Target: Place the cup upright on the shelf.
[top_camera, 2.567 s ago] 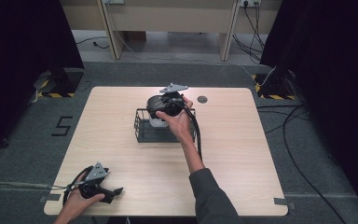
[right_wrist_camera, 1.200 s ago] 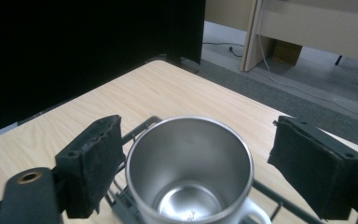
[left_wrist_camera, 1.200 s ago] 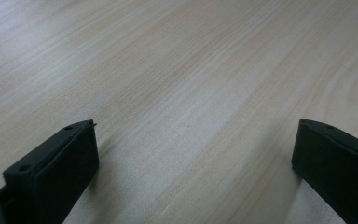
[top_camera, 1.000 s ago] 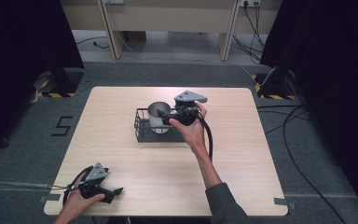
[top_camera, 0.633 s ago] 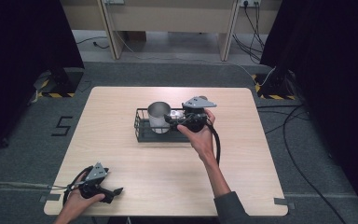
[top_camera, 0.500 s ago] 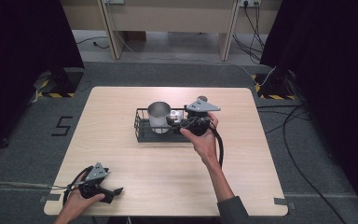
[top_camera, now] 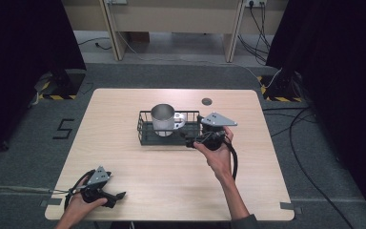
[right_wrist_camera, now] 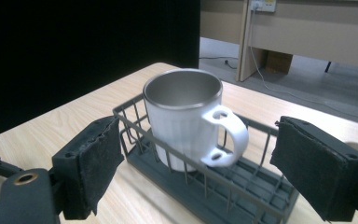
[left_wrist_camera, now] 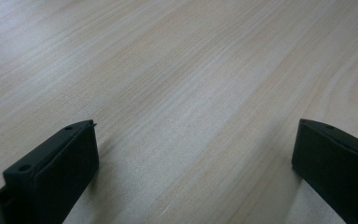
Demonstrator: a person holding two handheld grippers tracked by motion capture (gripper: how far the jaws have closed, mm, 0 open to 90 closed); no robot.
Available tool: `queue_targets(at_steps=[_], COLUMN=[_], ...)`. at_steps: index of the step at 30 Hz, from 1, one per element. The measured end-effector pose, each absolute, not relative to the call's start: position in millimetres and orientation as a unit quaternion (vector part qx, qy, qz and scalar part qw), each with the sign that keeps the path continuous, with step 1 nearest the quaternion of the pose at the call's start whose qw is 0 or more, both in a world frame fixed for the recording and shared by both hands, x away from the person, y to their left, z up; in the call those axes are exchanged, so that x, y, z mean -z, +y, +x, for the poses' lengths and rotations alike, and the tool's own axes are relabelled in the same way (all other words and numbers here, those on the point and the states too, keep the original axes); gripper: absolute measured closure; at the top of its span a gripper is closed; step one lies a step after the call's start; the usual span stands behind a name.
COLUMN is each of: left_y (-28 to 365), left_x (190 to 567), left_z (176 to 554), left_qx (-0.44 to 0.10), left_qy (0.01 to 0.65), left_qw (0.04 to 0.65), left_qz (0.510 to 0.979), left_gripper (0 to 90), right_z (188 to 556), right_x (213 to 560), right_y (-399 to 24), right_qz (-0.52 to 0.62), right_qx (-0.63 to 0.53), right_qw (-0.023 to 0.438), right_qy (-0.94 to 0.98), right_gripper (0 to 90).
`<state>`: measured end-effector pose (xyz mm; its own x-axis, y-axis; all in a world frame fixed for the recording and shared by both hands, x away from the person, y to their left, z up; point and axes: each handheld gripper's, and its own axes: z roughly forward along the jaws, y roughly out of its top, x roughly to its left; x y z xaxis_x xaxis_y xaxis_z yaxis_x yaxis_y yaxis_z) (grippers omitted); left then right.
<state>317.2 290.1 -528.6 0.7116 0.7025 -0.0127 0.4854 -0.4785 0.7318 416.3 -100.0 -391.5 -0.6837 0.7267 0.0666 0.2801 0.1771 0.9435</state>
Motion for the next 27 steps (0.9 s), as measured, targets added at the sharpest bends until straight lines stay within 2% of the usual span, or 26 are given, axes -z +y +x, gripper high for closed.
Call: queue_targets(at_steps=[27], left_y=[290.1], left_x=[528.6], left_z=[317.2], left_qx=[-0.146], left_qy=[0.351], left_qw=[0.372], left_qz=[0.847], left_gripper=[0.0], right_z=[386.4], right_x=[412.5], right_y=[-125.1], right_qz=[0.353], right_qx=[-0.540], right_qw=[0.201], right_qy=[0.737], right_gripper=[15.5])
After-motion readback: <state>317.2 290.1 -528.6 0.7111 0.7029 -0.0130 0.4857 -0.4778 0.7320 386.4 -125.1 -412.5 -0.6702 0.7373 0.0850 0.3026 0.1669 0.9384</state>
